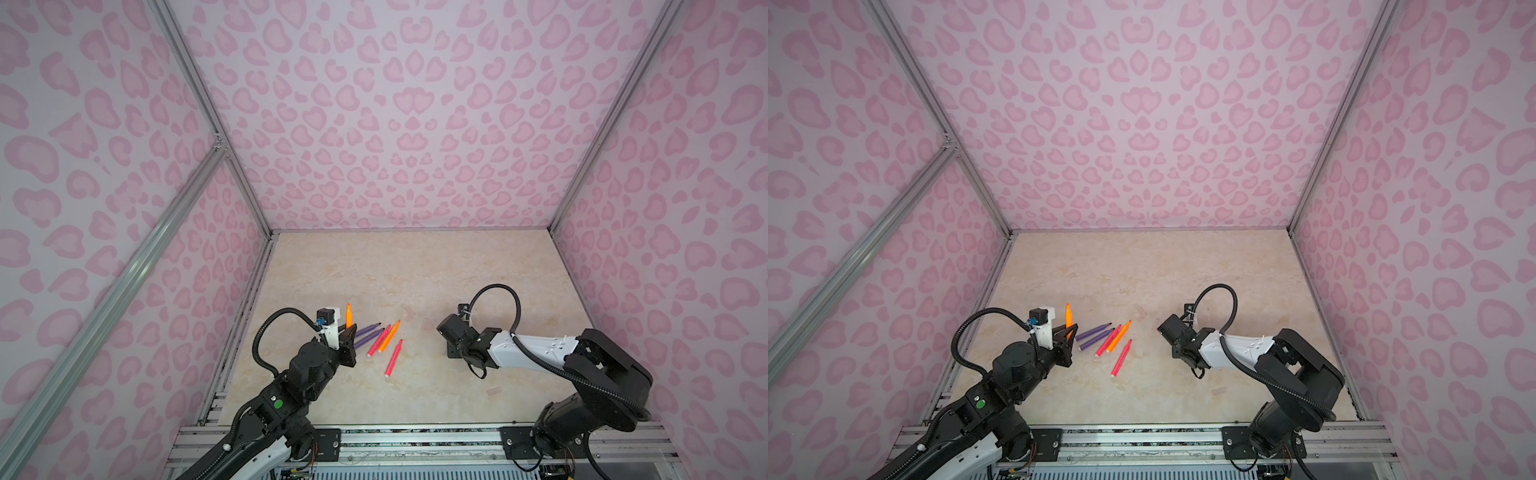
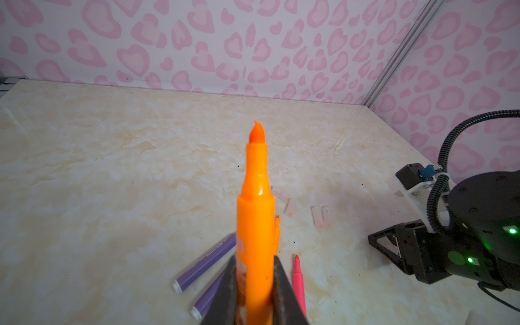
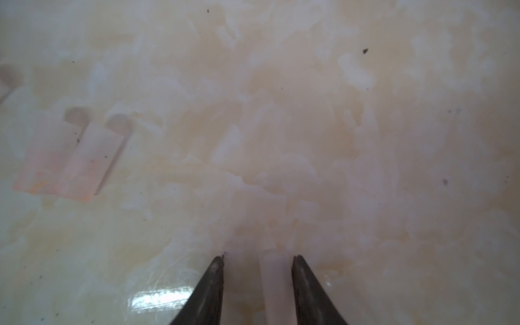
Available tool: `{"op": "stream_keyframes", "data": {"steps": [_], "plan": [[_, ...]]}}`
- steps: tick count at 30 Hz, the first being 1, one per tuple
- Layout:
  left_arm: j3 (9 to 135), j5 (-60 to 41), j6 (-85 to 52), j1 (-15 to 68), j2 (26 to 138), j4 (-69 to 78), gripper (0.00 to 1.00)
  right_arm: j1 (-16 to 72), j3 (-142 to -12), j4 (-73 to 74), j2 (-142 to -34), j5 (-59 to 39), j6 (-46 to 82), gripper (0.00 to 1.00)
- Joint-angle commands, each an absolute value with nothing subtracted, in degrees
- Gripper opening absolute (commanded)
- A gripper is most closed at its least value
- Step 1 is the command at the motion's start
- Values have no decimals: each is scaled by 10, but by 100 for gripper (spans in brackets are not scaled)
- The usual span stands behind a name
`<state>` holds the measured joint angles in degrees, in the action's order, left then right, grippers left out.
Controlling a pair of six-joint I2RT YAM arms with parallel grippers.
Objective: Insert the pens into the pen caps
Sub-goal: 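Close the right gripper on the pink cap and lift it, then bring the cap to the marker tip while the left gripper tilts the marker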
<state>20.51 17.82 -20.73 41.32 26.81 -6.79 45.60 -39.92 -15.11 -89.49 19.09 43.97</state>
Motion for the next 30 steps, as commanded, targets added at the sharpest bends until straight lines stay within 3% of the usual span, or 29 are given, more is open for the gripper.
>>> {"op": "stream_keyframes", "data": {"steps": [1, 17, 25, 30], "plan": [[214, 178, -204, 413, 268, -55, 3, 454, -392, -178, -903, 191, 440, 37], [214, 151, -206, 413, 264, -54, 3, 454, -368, -173, -862, 192, 456, 15], [191, -8, -216, 413, 270, 19, 3, 453, -364, -165, -771, 197, 473, 11], [226, -20, -231, 413, 313, 8, 3, 460, -354, -131, -673, 187, 485, 8]]}}
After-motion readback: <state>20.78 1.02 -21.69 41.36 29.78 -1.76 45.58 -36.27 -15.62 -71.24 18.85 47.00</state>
